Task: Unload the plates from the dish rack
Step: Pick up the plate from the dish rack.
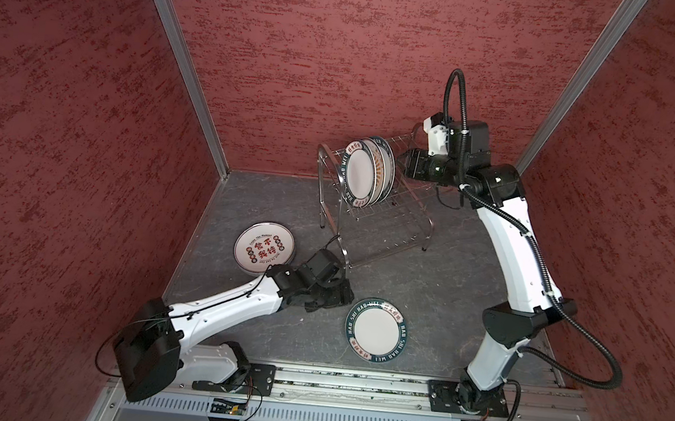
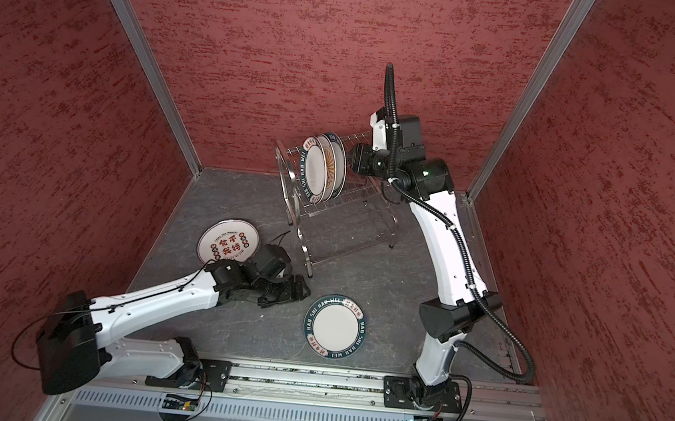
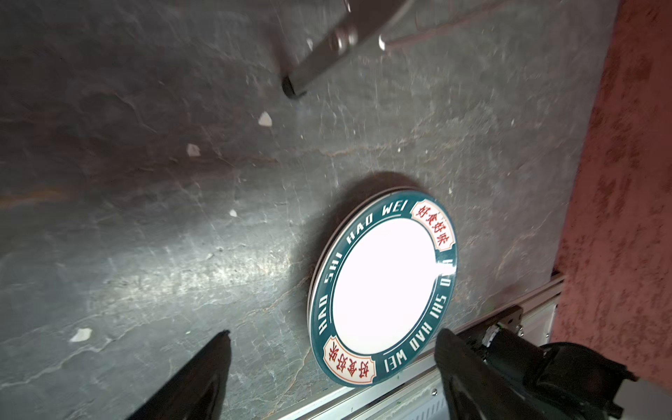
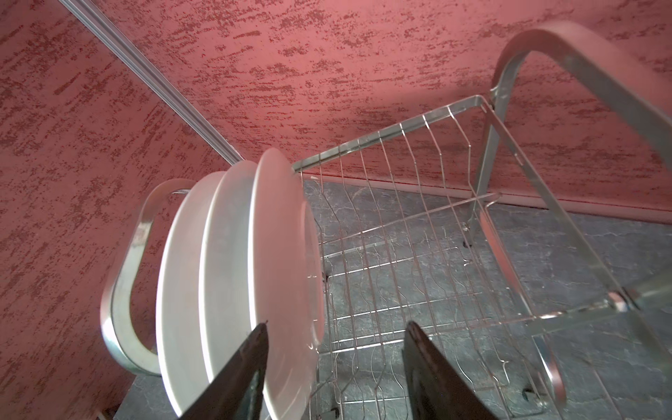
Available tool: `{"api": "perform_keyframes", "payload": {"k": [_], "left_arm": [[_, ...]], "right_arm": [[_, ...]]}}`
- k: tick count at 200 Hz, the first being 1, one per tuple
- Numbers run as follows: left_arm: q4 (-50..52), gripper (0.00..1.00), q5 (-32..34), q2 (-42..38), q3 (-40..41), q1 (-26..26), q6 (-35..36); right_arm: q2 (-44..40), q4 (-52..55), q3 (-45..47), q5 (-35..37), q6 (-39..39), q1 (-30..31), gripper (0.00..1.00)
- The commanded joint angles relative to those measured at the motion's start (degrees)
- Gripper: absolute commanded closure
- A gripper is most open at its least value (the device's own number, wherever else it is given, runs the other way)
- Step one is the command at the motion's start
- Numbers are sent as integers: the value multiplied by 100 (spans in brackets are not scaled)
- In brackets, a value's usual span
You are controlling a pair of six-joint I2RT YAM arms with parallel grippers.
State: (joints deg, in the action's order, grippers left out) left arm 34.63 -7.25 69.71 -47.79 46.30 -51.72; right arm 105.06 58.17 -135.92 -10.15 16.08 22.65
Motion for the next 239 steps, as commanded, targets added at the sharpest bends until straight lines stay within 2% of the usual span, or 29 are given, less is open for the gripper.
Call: {"api": "perform_keyframes", "payload": {"k": [1,42,72,137,190,239], "left_arm": [[250,9,140,-272,169,-273,166],[135,0,3,-680,447,-741,146],[76,1,-88,-766,558,-915,142],[21,1,-161,-757,552,-1049,171],[-18,1,-202,-806,604,-1062,180],[-51,1,-251,-845,631,-1105,215]], "right_arm": [[0,155,-233,-216,-109,11,42],[-166,173,-161,-130,-113,68,43],[-191,184,-151,-186,-123,72,44],[-306,135,-138,-310,-79,187,47],[-65,36,-61,-281,-67,224,58],[143,40,-65,-250,-75,237,61]]}}
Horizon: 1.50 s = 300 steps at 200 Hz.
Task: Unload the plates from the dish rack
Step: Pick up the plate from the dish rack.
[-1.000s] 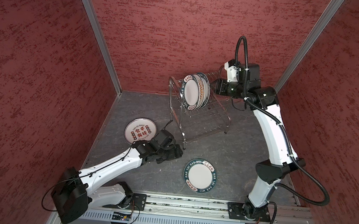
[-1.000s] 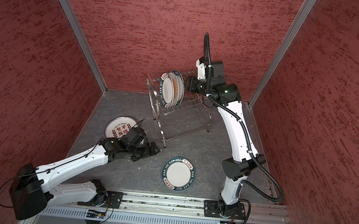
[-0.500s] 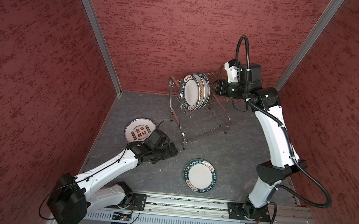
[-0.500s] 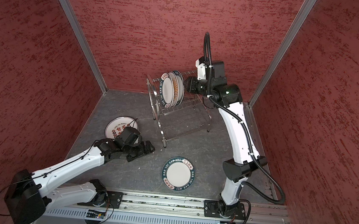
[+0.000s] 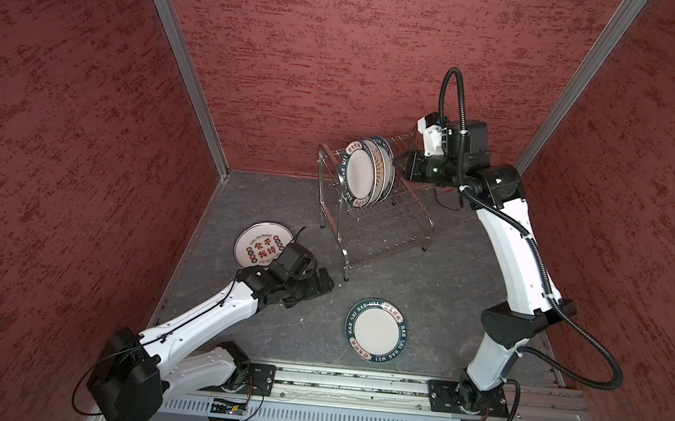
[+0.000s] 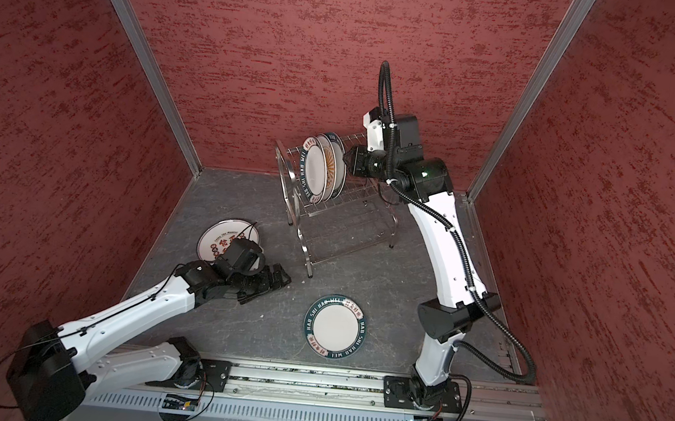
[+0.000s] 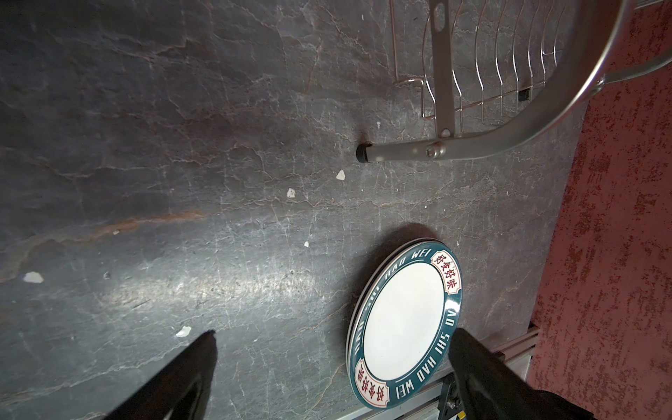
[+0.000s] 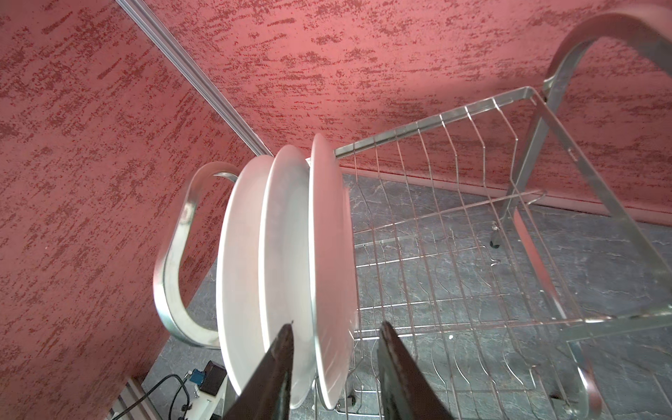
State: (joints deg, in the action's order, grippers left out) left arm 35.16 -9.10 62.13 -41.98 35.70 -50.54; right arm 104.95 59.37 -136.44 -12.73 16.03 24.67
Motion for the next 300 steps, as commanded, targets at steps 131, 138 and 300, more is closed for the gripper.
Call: {"api": "perform_keyframes", "payload": {"k": [131,138,300], "left_arm": [[-167,1,-18,17,-10,-99,181],[-164,1,-11,32,-12,-101,194],[-18,1,363,175,-280,-130,97]], "right_arm": [[626,-45,-143,310,-83,214,76],[644,-25,-177,353,-91,229,77],[170,-362,-660,2059,-526,378,100]]}}
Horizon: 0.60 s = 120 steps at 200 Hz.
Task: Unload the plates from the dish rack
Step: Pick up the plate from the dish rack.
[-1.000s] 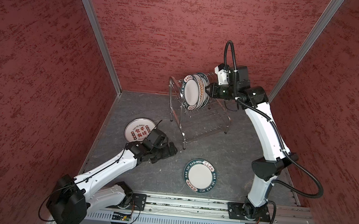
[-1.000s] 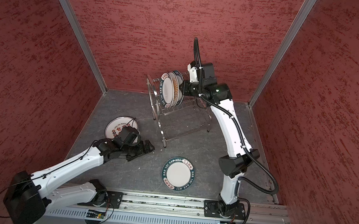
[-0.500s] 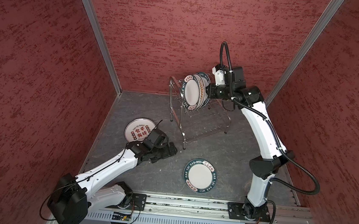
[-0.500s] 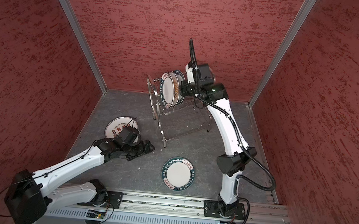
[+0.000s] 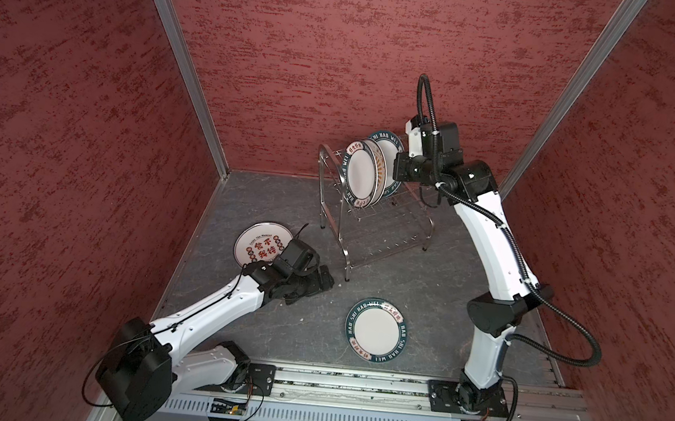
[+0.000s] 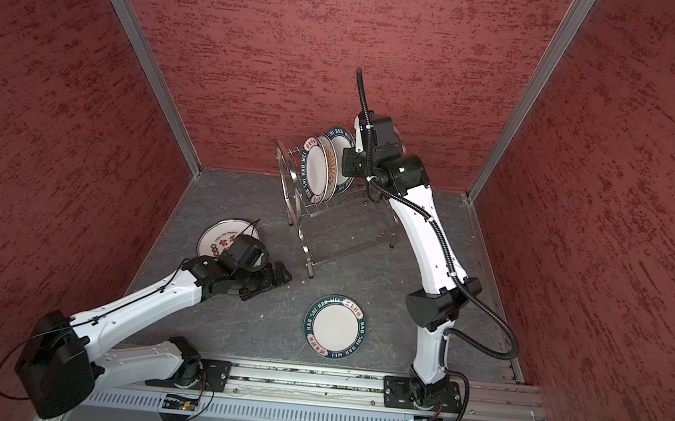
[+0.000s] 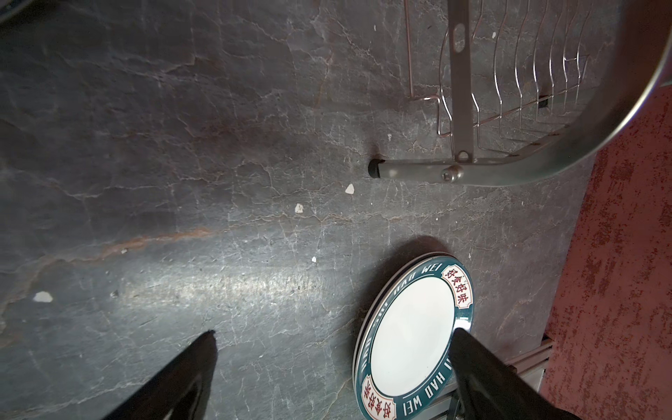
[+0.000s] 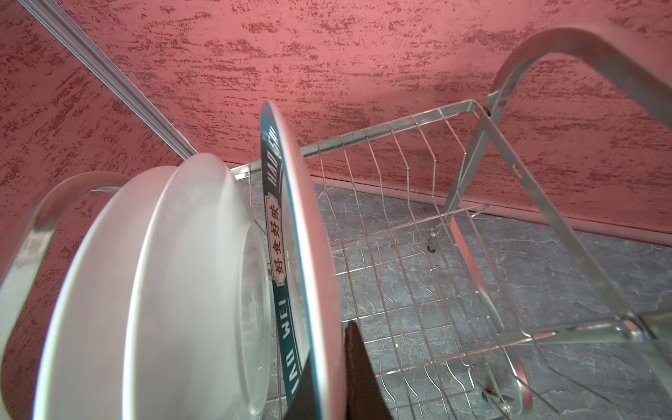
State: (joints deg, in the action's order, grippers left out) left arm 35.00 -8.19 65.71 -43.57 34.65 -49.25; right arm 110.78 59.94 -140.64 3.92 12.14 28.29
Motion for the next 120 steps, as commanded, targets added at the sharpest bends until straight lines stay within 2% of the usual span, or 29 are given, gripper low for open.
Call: {"api": "perform_keyframes", "payload": {"k": [1,76,120], "left_arm": [[2,1,277,-187,-123,-27,-32],[37,0,230,-130,-252,20,43],[34,1,110,-118,-460,173,134]], "right_arm": [[-420,-420,-238,409,-144,17,100],[-1126,-563,-49,1249,-376,11,100],[-2289,-687,1061,2180,-409,10,100]]}}
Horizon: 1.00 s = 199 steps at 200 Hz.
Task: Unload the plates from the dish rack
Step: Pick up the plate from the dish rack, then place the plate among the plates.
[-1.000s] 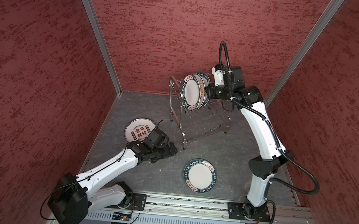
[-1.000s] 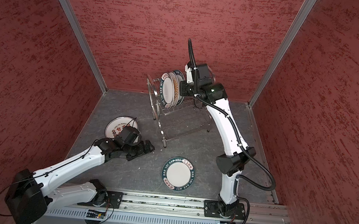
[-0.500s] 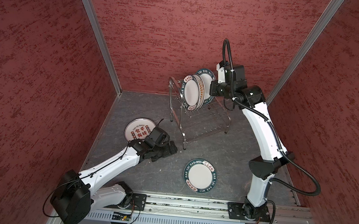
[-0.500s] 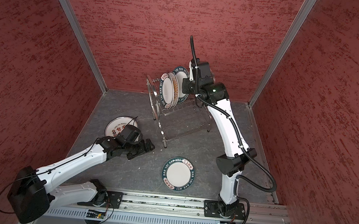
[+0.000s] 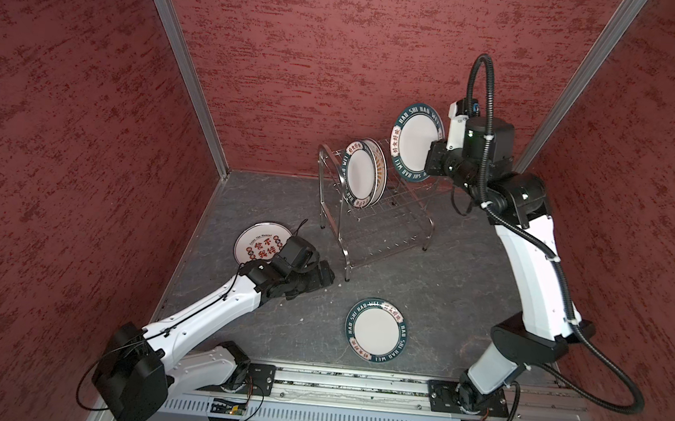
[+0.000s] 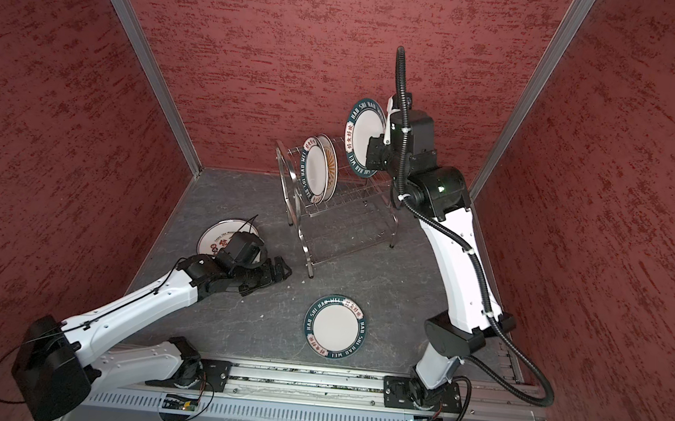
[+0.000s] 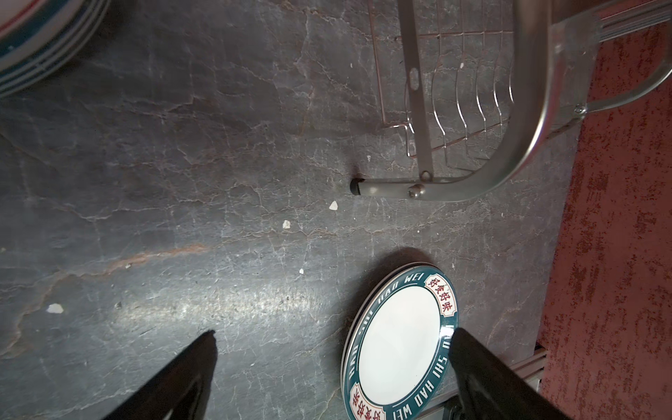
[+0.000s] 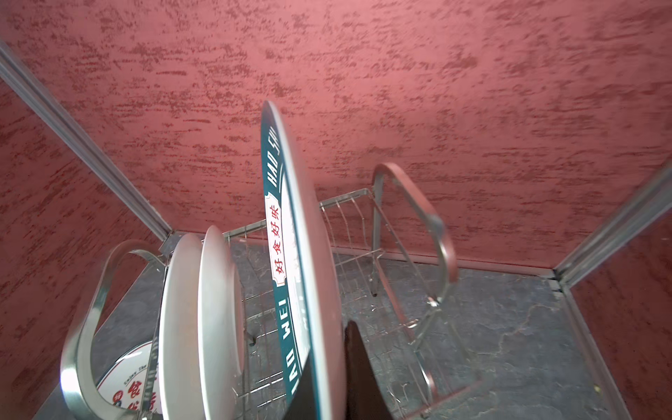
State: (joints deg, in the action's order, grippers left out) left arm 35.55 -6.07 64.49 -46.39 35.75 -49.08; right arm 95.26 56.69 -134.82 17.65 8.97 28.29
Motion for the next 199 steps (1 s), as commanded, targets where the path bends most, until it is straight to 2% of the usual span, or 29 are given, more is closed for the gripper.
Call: {"api": "perform_keyframes", "payload": {"k": [1,27,53,88,122,146,199], "left_arm": [[-30,1,-108,3,-178,68,117],[-219,1,-233,-24,-168,163,37],[-308,1,-196,35,-221,336,-36],[-495,1,-179,187,-217,531,-113],[-966,1,-412,322,-142,662,-138],[-1283,1,-530,361,-112,736,-105],[-2174,2,-906,370,210,739,-214]], "right_arm": [[-772,-361,512,822,-82,10,100],[-1853,-271,1696,1108,333,-4,100],[-2799,145,2906,879,1083,-41,100],[-3982,399,4763,-428,2161,-53,100],[-4767,39,6252,-1620,2658,-61,100],[-4987,-485,7082,-2503,2912,-69,100],[-5219,-2377,8693,-4273,3677,-70,100]]}}
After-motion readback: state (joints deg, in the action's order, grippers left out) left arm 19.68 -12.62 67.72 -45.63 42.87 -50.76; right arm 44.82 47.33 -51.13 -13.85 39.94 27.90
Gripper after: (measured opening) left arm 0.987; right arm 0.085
